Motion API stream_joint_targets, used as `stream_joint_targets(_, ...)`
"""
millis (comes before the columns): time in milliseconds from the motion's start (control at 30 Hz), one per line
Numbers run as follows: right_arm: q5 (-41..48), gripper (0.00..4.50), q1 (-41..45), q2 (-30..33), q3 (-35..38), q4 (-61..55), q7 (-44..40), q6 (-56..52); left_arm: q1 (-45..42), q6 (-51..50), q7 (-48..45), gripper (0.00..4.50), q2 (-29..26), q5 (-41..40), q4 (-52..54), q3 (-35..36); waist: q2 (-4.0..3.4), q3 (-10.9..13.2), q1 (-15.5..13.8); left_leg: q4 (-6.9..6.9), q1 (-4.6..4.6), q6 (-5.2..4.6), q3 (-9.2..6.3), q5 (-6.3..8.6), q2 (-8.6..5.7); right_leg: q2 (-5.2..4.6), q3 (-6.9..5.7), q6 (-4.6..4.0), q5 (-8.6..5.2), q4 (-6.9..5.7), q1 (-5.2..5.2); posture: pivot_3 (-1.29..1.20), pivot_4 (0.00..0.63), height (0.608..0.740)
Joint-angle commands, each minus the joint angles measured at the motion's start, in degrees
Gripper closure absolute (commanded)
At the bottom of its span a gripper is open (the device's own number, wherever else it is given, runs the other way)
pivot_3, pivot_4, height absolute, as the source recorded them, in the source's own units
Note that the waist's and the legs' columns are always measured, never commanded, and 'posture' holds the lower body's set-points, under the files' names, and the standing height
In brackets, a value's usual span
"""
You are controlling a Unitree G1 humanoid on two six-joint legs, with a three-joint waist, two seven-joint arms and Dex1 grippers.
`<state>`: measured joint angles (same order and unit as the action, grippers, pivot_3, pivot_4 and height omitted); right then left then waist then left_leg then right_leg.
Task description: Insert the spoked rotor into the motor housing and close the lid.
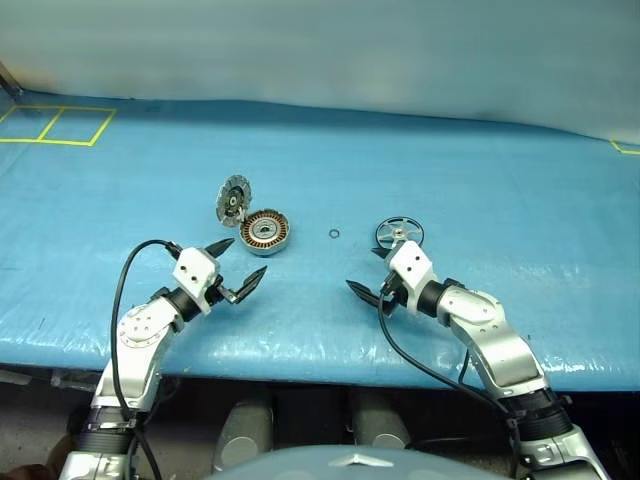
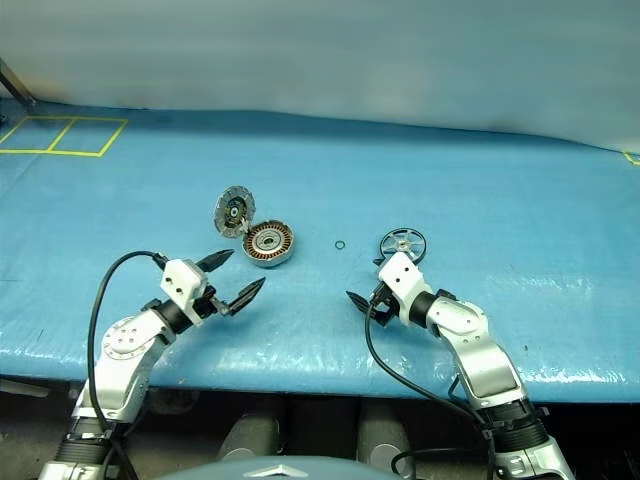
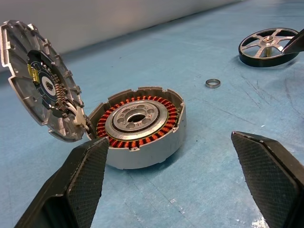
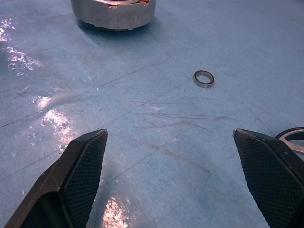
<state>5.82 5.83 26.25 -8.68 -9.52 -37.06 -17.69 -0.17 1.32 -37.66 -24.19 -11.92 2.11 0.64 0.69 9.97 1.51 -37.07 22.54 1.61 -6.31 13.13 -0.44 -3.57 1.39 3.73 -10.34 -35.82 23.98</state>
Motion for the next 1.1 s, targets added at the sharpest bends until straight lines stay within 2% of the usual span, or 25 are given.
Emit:
stream_joint_targets(33,0.14,0.03,0.77,-0.32,0.28,-0.81,0.07,1.32,-0.16,-0.42,-0.30,0.00,-0.05,-0.91,2.61,0.18,0.00,0.00,0.00,0.00,0.00,0.00,0.00,0.00,0.00,0.00,0.00,0.00,0.00,0.00,0.00,0.00,0.150,0.740)
stream_joint_targets(367,0.28,0.03,0.88,-0.85,0.03,-0.44,-0.01,1.44,0.25,-0.41,-0.25,0.00,0.74,-2.45,4.57,0.85,0.00,0.00,-0.01,0.00,0.00,0.00,0.00,0.00,0.00,0.00,0.00,0.00,0.00,0.00,0.00,0.00,0.150,0.740)
stream_joint_targets(967,-0.31,0.03,-0.89,-0.95,0.38,-1.62,0.10,1.07,-0.26,-9.99,3.04,0.00,2.20,-7.65,10.03,2.50,0.01,0.00,0.00,0.00,0.00,0.00,-0.01,0.00,0.00,0.00,0.00,0.00,0.00,0.00,0.00,0.00,0.150,0.740)
stream_joint_targets(1100,-0.52,0.03,-0.97,-1.09,0.36,-1.63,0.16,1.21,-0.51,-13.21,3.23,0.00,0.29,-6.64,11.22,1.46,0.01,0.00,0.01,-0.01,0.00,0.00,-0.01,0.00,0.00,0.01,0.00,0.00,0.00,0.00,-0.01,0.00,0.150,0.740)
